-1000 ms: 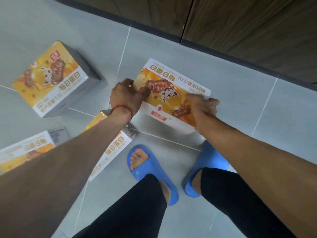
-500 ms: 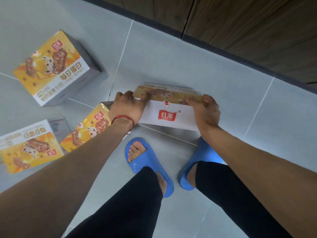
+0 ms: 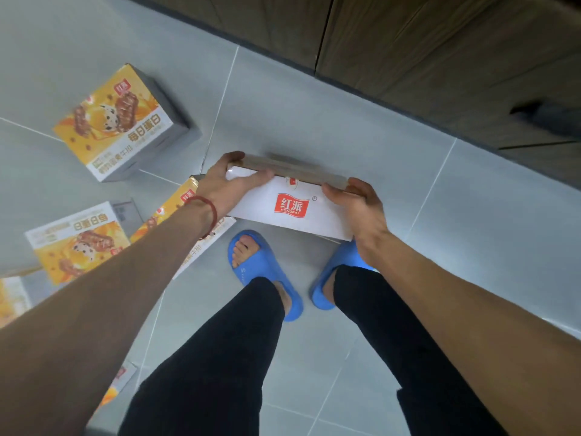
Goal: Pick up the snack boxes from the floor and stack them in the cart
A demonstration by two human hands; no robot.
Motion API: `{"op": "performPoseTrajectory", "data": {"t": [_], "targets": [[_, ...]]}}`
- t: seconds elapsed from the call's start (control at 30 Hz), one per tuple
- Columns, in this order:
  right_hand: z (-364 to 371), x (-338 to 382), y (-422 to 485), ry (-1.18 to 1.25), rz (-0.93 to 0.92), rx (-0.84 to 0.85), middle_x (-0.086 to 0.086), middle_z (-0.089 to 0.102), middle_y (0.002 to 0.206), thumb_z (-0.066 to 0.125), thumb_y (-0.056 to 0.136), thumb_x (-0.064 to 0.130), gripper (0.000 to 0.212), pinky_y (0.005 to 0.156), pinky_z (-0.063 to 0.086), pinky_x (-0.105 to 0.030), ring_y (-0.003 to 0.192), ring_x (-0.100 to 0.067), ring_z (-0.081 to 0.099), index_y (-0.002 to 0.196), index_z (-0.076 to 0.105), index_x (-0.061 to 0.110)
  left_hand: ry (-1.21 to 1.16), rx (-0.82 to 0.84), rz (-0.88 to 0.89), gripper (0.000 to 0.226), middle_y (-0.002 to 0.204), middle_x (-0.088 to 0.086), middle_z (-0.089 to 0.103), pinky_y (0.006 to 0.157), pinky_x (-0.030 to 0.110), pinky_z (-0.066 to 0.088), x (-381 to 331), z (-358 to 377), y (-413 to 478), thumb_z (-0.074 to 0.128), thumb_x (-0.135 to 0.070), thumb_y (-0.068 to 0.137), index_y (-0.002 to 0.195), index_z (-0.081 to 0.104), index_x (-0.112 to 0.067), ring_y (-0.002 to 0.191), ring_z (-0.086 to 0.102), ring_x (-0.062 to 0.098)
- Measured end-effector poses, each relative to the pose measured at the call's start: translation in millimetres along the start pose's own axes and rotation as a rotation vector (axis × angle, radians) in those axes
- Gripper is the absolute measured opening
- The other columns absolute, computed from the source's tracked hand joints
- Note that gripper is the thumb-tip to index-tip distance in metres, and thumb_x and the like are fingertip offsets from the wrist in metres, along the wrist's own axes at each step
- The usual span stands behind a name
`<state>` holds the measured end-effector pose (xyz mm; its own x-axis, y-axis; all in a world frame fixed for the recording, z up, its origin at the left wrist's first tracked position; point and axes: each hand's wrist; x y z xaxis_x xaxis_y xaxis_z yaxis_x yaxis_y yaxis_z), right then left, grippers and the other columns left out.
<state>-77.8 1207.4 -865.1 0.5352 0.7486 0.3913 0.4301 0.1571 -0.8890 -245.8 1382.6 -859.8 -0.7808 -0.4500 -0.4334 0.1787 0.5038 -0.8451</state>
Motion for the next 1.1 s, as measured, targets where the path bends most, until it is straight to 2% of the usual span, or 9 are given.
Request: {"op": "performPoseTrajectory", "data": {"t": [0.13,0.23,0.3,0.43,0.53,0.63,0.73,0.9,1.1], "targets": [[-31.2,16.3,-86.8,0.082,0.038,-0.003,0.007,0.069,0.122,0.091,0.057,0.063,0.085,0.096,0.058,-0.041,0.107,-0.019,0.070,0.132,0.056,0.046,0.043,0.010,-0.001,0.083,0.133,-0.006,0.061,0.092,0.030,0.053,-29.1,-13.1,-83.5,0.078,-0.078,0.049,0.124,0.057,-0.049,0.113,0.063,0.016],[-60.4,32.7,-154.1,0.159,0.039,0.015,0.006,0.066,0.120,0.087,0.079,0.040,0.072,0.071,0.057,-0.020,0.098,-0.010,0.069,0.141,0.051,0.037,0.038,0.009,0.003,0.078,0.128,-0.007,0.063,0.094,0.033,0.054,-53.5,-21.6,-148.8,0.079,-0.076,0.051,0.121,0.059,-0.049,0.112,0.063,0.017],[-80.2,43.9,-197.5,0.186,0.014,0.012,0.010,0.067,0.114,0.086,0.082,0.036,0.071,0.065,0.056,-0.017,0.094,-0.008,0.070,0.143,0.049,0.036,0.032,-0.005,0.023,0.074,0.127,-0.006,0.063,0.091,0.032,0.055,-70.3,-26.2,-192.3,0.080,-0.072,0.056,0.122,0.060,-0.047,0.112,0.063,0.017],[-111.4,59.9,-274.7,0.197,-0.059,0.002,0.007,0.066,0.120,0.084,0.085,0.034,0.072,0.068,0.061,-0.020,0.098,-0.012,0.071,0.145,0.044,0.037,0.049,-0.010,0.078,0.083,0.130,-0.005,0.062,0.099,0.041,0.054,-100.5,-39.4,-270.4,0.073,-0.088,0.044,0.119,0.058,-0.054,0.116,0.061,0.020],[-128.1,66.4,-322.1,0.232,-0.106,-0.013,0.005,0.065,0.124,0.084,0.084,0.034,0.073,0.073,0.063,-0.026,0.103,-0.016,0.070,0.145,0.044,0.039,0.067,0.039,0.117,0.079,0.134,-0.004,0.059,0.101,0.045,0.053,-119.7,-52.2,-315.7,0.070,-0.090,0.049,0.120,0.054,-0.059,0.120,0.059,0.023],[-142.8,69.4,-363.1,0.282,-0.113,-0.028,0.006,0.065,0.125,0.084,0.083,0.037,0.073,0.070,0.061,-0.023,0.104,-0.015,0.070,0.143,0.044,0.039,0.107,0.089,0.170,0.075,0.132,-0.004,0.061,0.095,0.038,0.055,-138.7,-60.8,-353.7,0.069,-0.083,0.060,0.126,0.055,-0.051,0.117,0.060,0.021],[-156.4,67.7,-401.1,0.366,-0.095,-0.072,0.007,0.066,0.122,0.085,0.083,0.037,0.072,0.069,0.058,-0.022,0.103,-0.013,0.069,0.143,0.046,0.036,0.202,0.144,0.235,0.055,0.126,-0.005,0.063,0.075,0.022,0.050,-162.2,-62.8,-386.2,0.070,-0.066,0.080,0.128,0.057,-0.042,0.110,0.062,0.018],[-183.4,56.0,-458.6,0.500,-0.078,-0.149,0.005,0.066,0.127,0.085,0.082,0.039,0.066,0.090,0.060,-0.039,0.109,-0.015,0.068,0.138,0.049,0.037,0.336,0.217,0.315,0.029,0.110,-0.010,0.059,0.053,0.003,0.039,-202.3,-51.5,-440.6,0.067,-0.049,0.091,0.117,0.056,-0.041,0.089,0.057,0.002],[-230.8,21.1,-512.3,0.712,-0.082,-0.298,0.006,0.067,0.125,0.088,0.079,0.041,0.070,0.100,0.057,-0.043,0.110,-0.017,0.069,0.139,0.053,0.035,0.479,0.335,0.422,0.039,0.108,-0.007,0.066,0.058,0.010,0.047,-237.0,0.6,-500.1,0.069,-0.048,0.090,0.125,0.060,-0.033,0.086,0.061,0.000]]}}
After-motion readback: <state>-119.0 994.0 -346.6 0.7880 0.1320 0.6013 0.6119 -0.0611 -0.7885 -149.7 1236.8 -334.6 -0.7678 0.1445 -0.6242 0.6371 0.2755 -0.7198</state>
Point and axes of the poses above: each hand's wrist, its own y-axis towards the middle knuckle, its own z-axis out of the palm, x = y × z
